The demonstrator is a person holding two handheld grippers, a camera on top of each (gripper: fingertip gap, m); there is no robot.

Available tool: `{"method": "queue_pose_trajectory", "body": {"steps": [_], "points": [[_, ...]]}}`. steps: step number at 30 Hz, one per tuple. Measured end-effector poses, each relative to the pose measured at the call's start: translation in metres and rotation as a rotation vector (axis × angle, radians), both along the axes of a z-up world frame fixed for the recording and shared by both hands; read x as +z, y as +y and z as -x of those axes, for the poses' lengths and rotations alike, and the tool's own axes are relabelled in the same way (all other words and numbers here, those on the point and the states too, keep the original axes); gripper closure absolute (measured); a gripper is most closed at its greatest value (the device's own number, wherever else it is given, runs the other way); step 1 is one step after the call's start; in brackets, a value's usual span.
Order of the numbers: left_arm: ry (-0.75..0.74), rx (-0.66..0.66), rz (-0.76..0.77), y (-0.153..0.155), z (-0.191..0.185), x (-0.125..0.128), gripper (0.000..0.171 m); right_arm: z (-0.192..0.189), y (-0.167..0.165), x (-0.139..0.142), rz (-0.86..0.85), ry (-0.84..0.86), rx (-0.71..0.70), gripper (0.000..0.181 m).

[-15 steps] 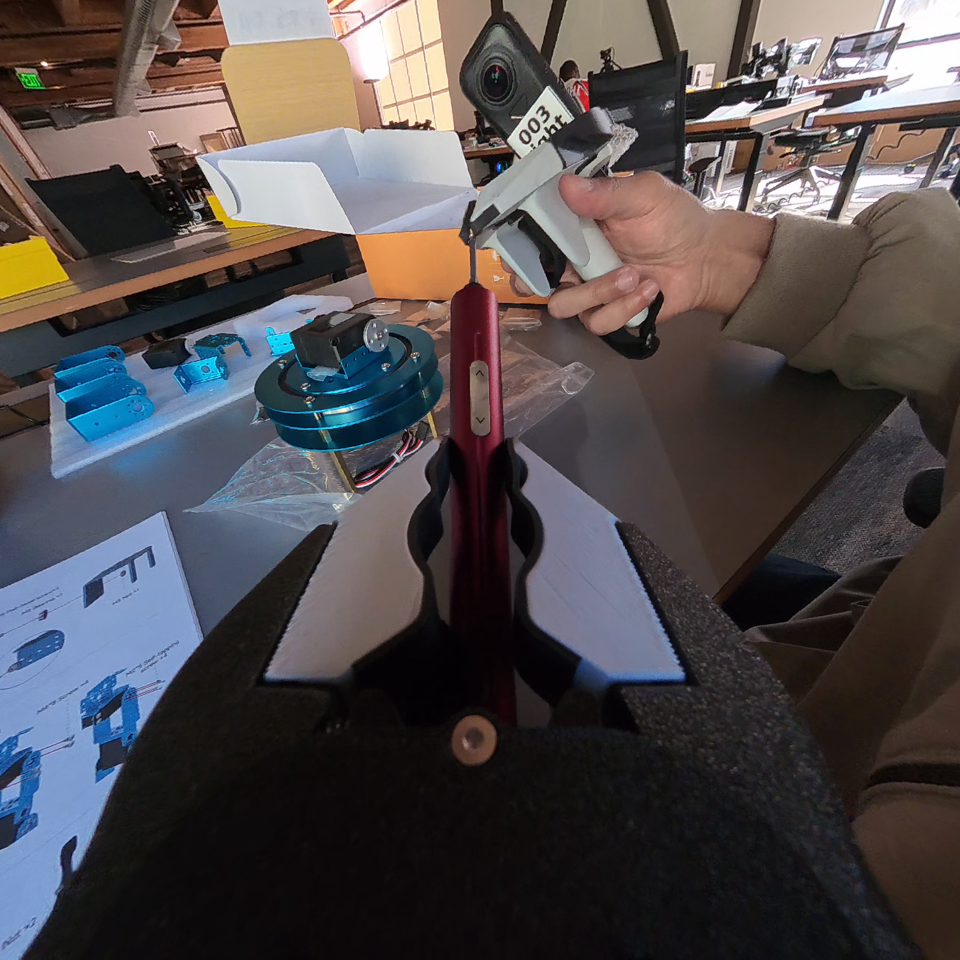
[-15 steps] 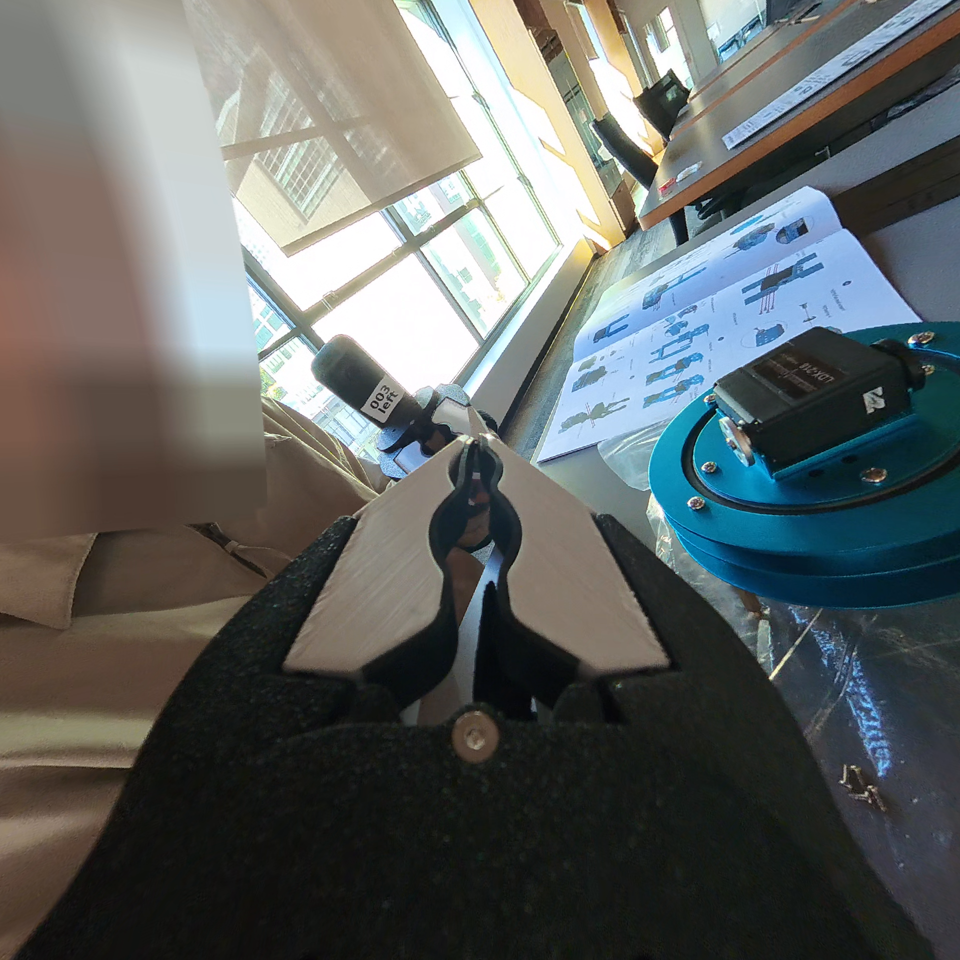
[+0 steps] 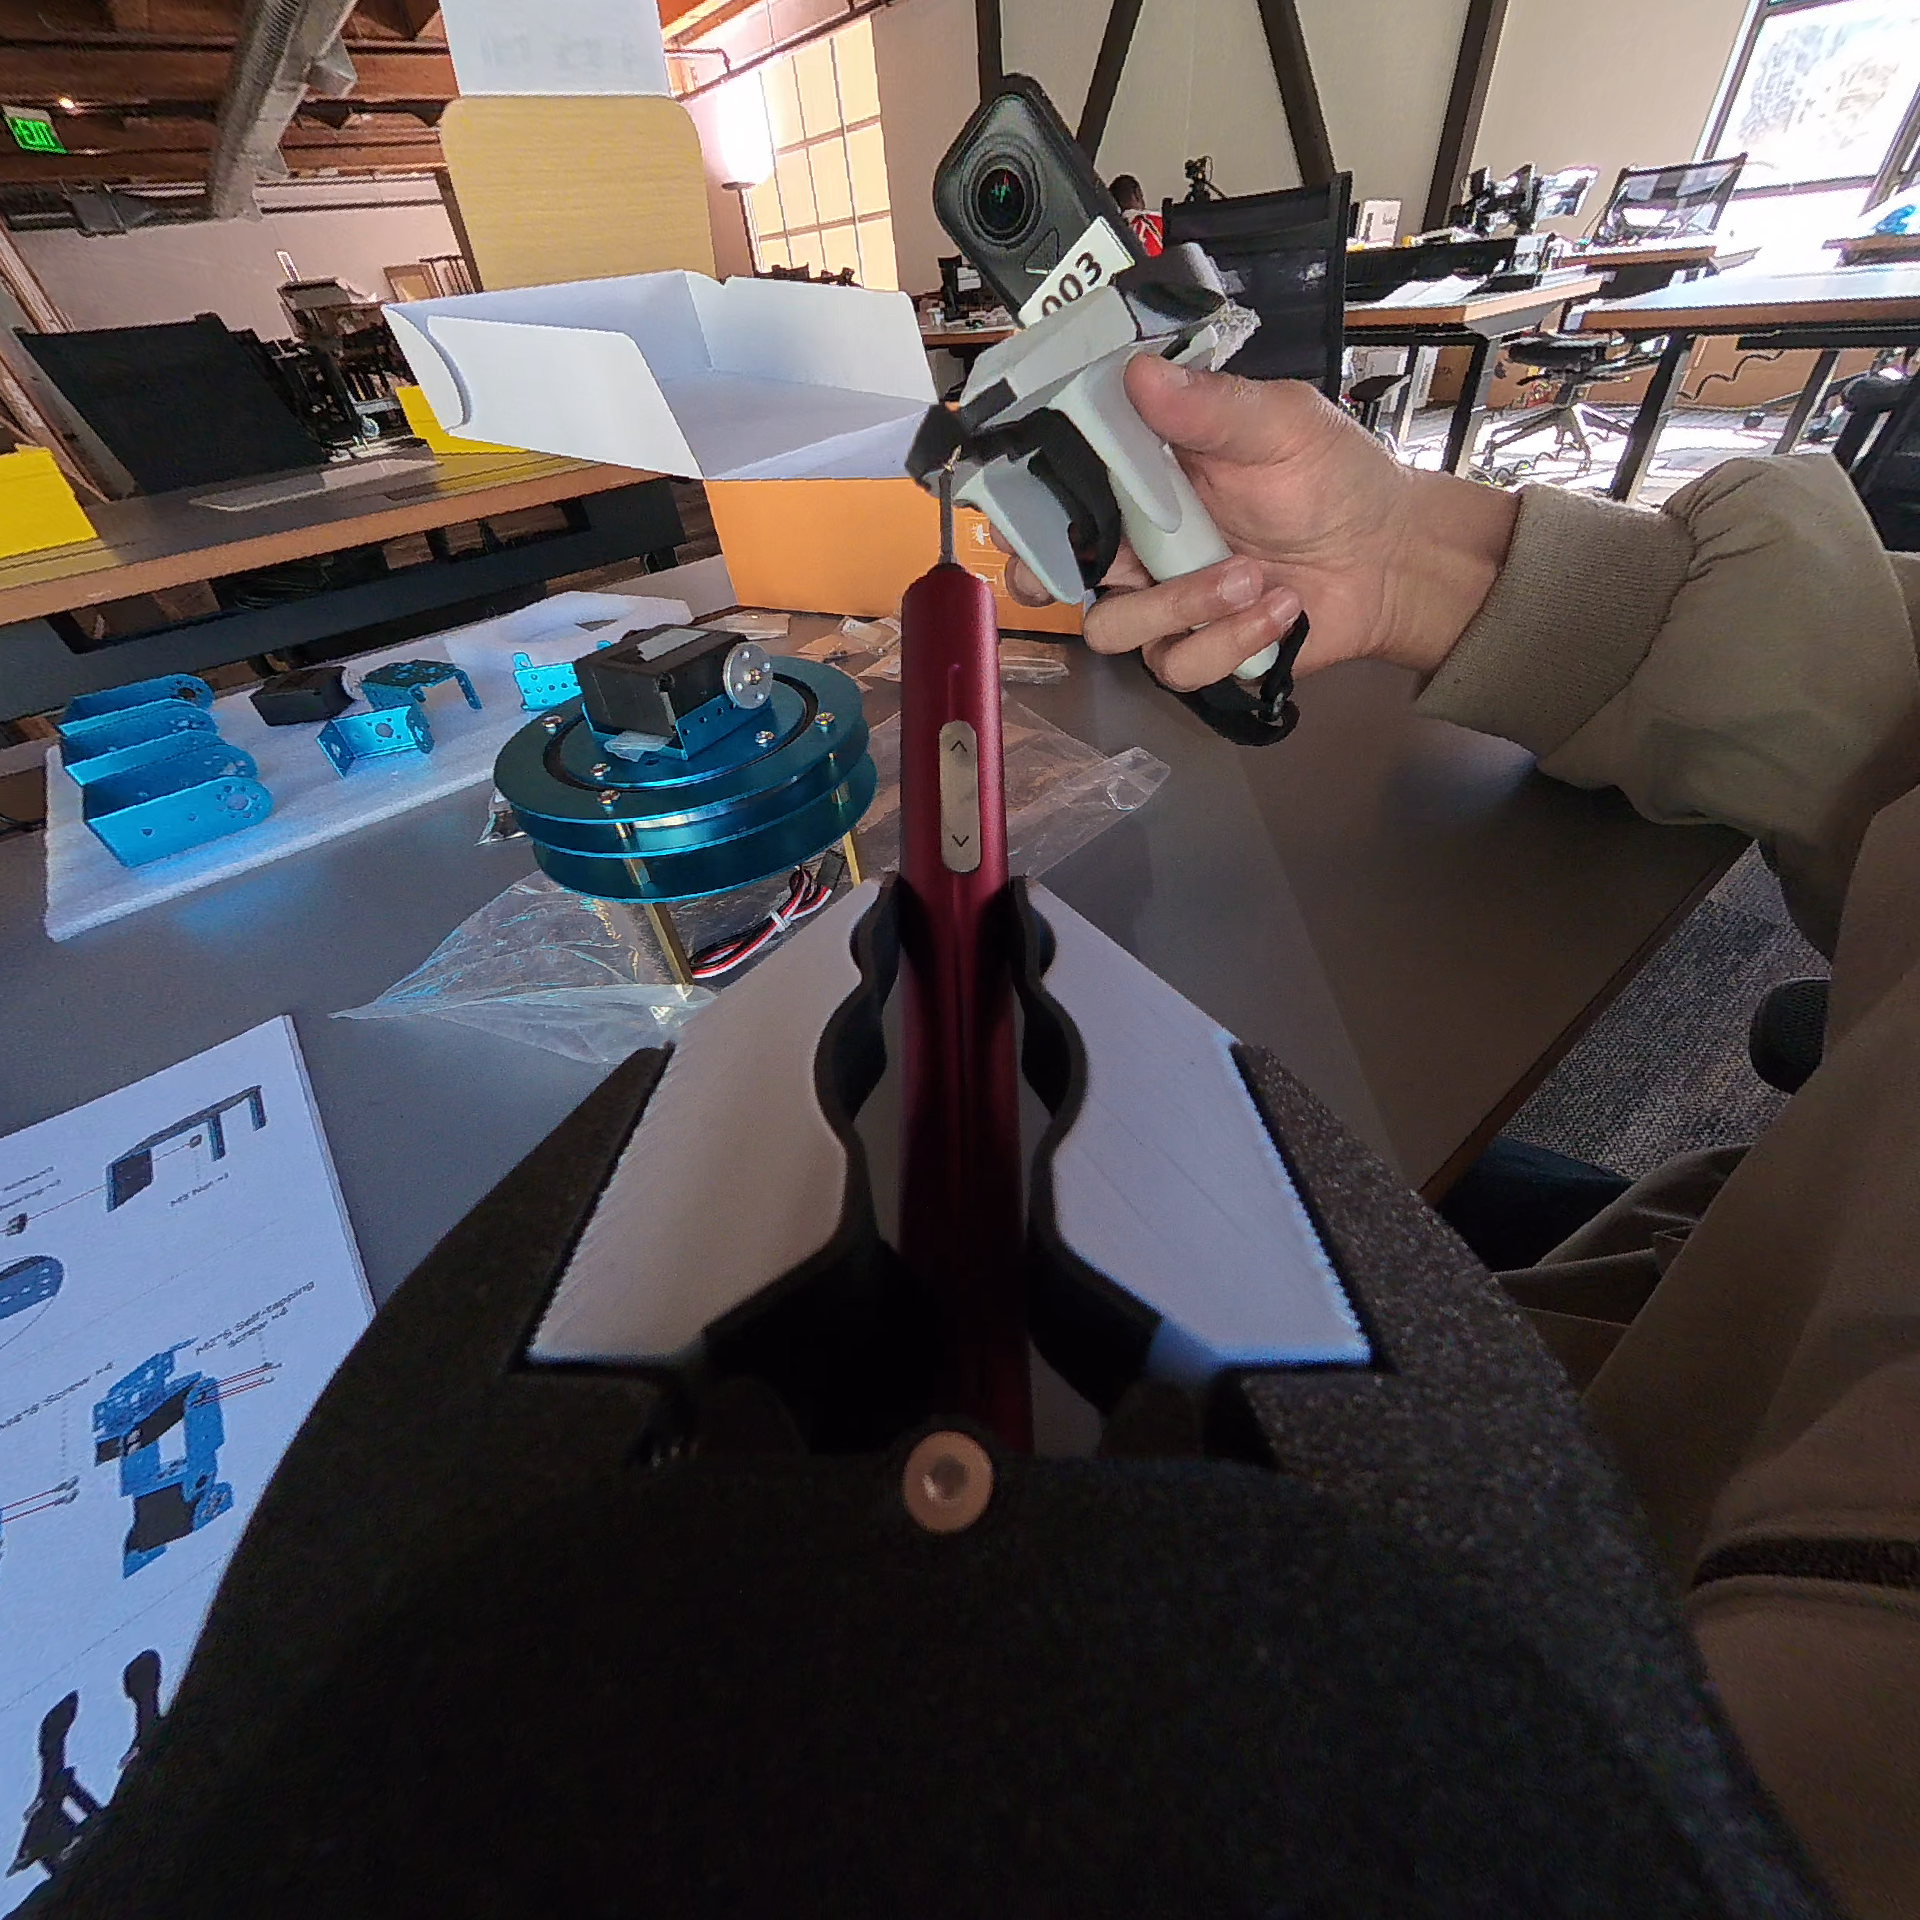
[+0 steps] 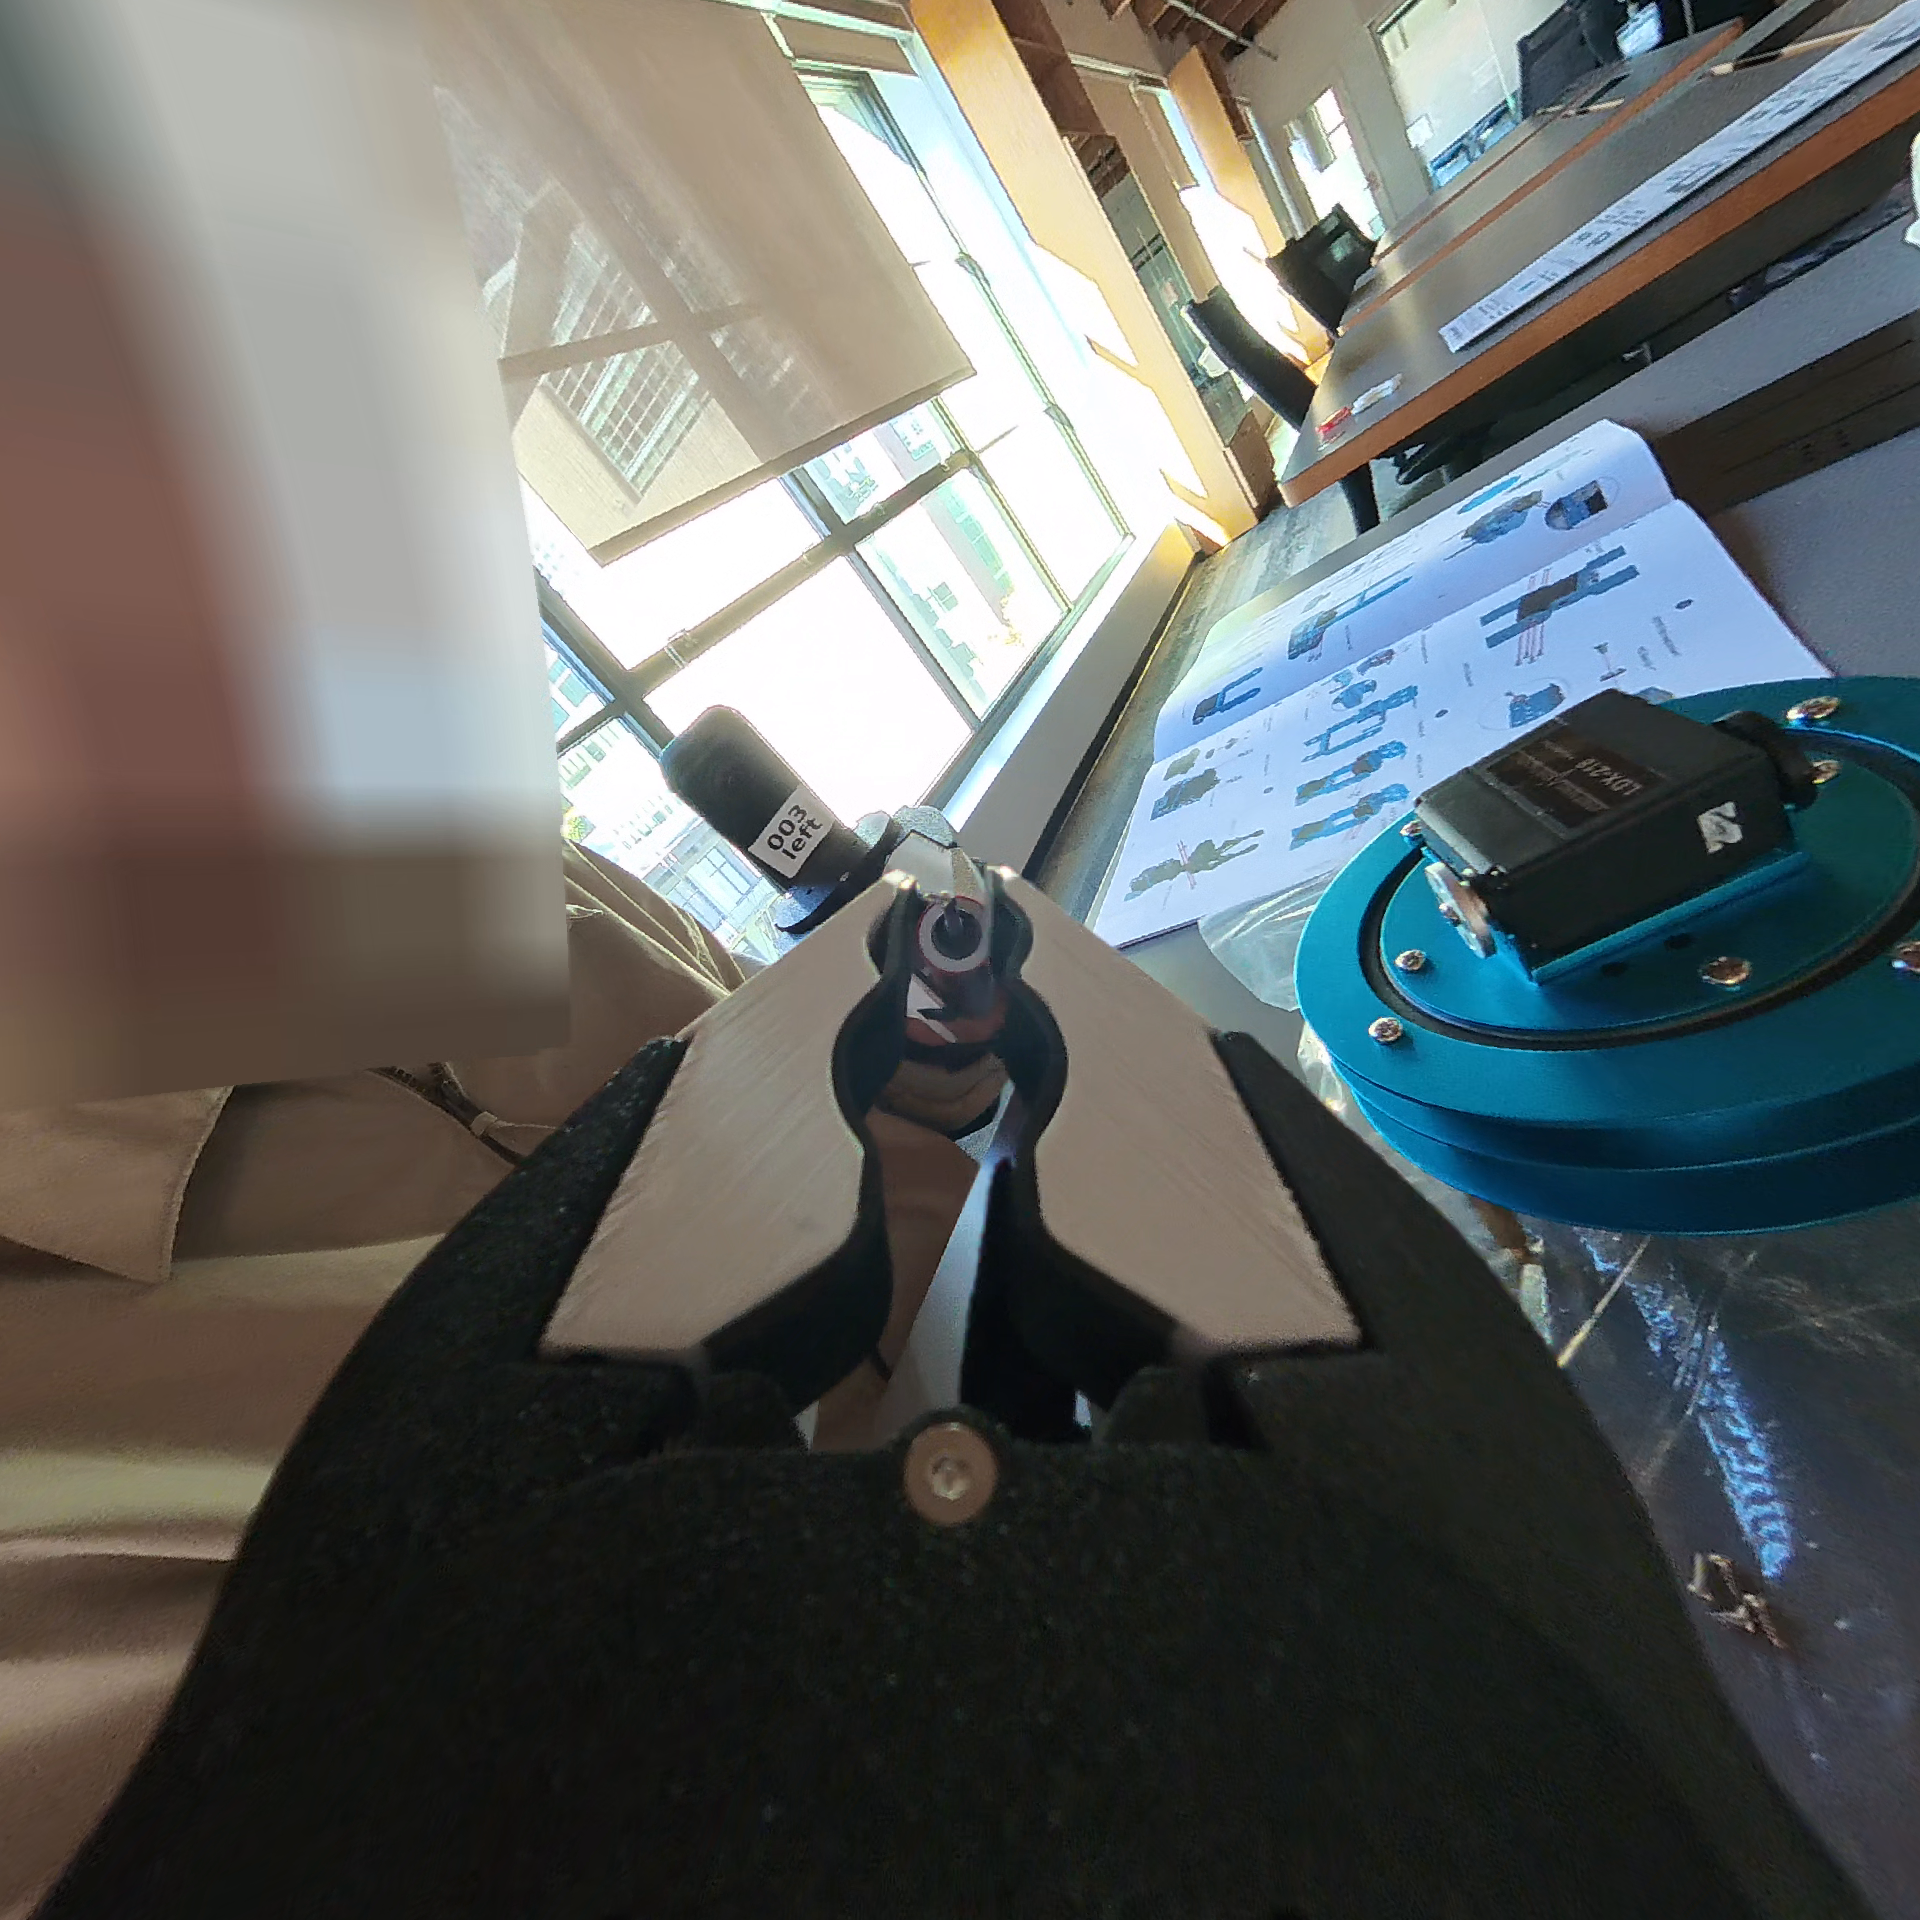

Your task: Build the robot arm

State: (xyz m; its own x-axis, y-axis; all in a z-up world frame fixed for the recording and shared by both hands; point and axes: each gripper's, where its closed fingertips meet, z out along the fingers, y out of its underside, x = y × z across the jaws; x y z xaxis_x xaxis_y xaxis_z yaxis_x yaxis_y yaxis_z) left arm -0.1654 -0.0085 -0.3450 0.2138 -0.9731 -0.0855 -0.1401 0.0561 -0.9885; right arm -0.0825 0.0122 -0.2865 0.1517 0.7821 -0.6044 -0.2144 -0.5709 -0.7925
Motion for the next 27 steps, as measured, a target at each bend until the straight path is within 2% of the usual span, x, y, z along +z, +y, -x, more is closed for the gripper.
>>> {"method": "queue_pose_trajectory", "body": {"steps": [3, 7, 9, 12, 14, 17, 20, 23, 27], "points": [[-0.020, -0.002, 0.031, 0.001, 0.001, 0.001, 0.152, -0.004, 0.003, 0.000, -0.023, -0.027, -0.048, 0.163], [-0.056, 0.015, 0.090, 0.007, 0.003, 0.004, 0.152, 0.003, 0.003, 0.002, -0.130, -0.132, -0.181, 0.156], [-0.074, 0.035, 0.122, 0.009, 0.005, 0.005, 0.152, 0.009, 0.002, 0.004, -0.152, -0.125, -0.257, 0.152], [-0.117, 0.078, 0.196, 0.012, 0.007, 0.007, 0.152, 0.038, -0.001, -0.015, -0.027, -0.116, -0.292, 0.133], [-0.134, 0.093, 0.230, 0.009, 0.006, 0.007, 0.152, 0.065, -0.005, -0.022, 0.011, -0.084, -0.291, 0.129], [-0.132, 0.118, 0.235, 0.003, 0.002, 0.007, 0.152, 0.081, 0.000, -0.025, 0.100, 0.000, -0.309, 0.133], [-0.122, 0.126, 0.238, -0.004, -0.002, 0.006, 0.152, 0.080, 0.001, -0.028, 0.149, 0.054, -0.301, 0.156], [-0.102, 0.131, 0.248, -0.009, -0.005, 0.002, 0.152, 0.078, -0.001, -0.033, 0.235, 0.115, -0.252, 0.163], [-0.133, -0.007, 0.448, -0.023, -0.002, 0.002, 0.146, 0.078, -0.010, -0.041, 0.337, 0.155, -0.120, 0.163]]}}
